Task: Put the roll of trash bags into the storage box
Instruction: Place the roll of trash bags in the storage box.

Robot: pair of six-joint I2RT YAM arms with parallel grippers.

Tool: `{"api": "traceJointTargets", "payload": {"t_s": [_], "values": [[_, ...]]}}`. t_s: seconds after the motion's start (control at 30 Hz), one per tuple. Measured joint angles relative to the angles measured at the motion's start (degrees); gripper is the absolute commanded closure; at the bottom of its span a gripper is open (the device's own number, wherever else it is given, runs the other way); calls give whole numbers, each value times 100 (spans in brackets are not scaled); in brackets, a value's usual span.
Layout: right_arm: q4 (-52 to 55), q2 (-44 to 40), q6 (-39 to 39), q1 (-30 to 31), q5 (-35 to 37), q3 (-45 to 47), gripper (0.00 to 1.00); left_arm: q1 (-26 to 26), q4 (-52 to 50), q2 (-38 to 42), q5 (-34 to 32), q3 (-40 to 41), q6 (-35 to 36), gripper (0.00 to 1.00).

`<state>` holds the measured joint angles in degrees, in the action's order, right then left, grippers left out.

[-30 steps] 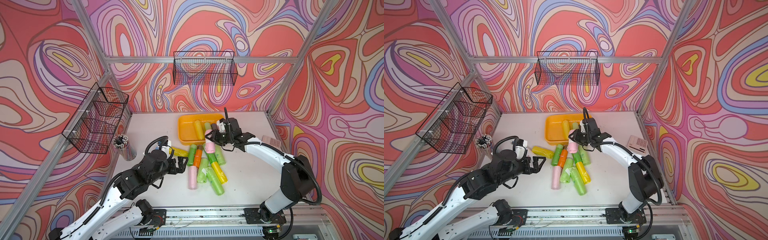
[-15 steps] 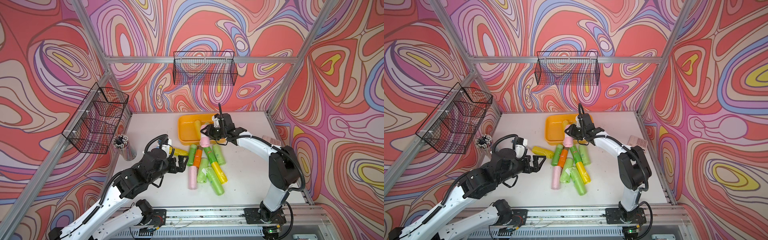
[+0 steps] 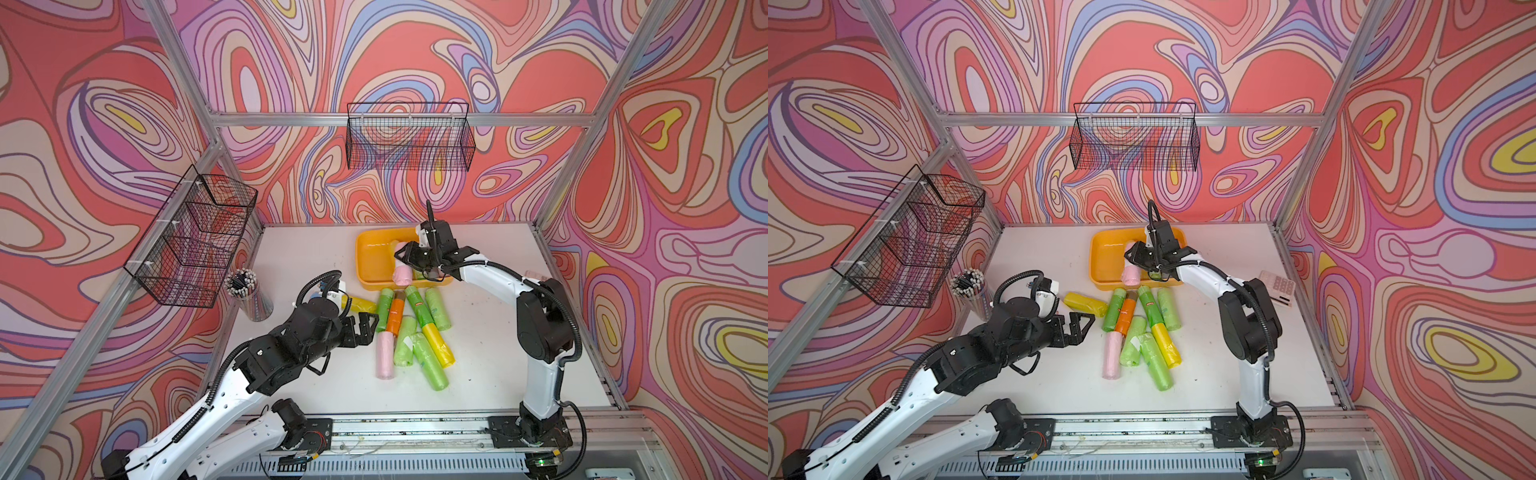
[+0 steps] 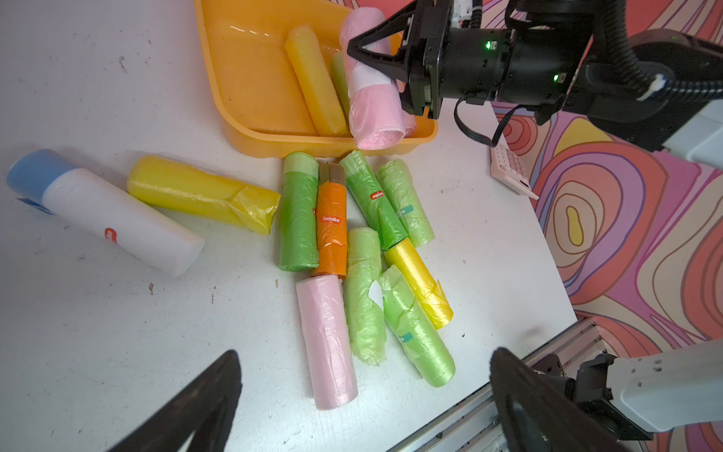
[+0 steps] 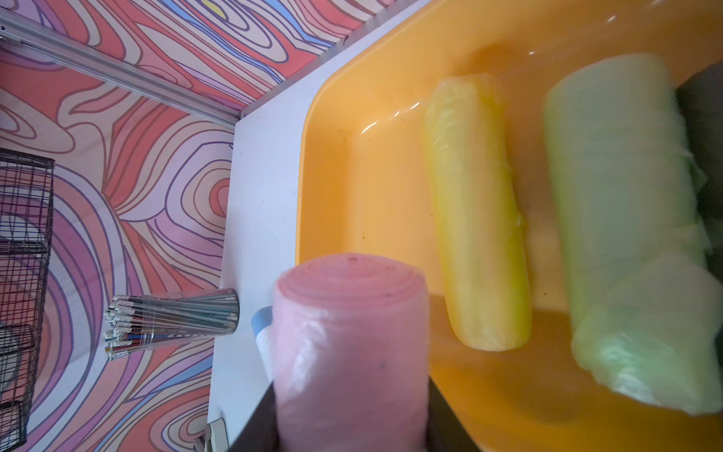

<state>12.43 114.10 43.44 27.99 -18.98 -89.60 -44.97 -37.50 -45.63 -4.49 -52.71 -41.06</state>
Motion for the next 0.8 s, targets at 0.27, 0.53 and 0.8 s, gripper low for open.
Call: {"api": "traceJointTargets", "payload": {"t_s": [0.27, 0.53, 0.8], "values": [[-37, 520, -79, 2, 28, -476, 93, 0, 46, -175, 37, 87, -114, 0], [-444, 1056, 37, 35, 2, -717, 93, 0, 9, -236, 33, 87, -114, 0], [-428, 1687, -35, 63, 101, -1303, 93, 0, -11, -243, 33, 87, -118, 0]]}}
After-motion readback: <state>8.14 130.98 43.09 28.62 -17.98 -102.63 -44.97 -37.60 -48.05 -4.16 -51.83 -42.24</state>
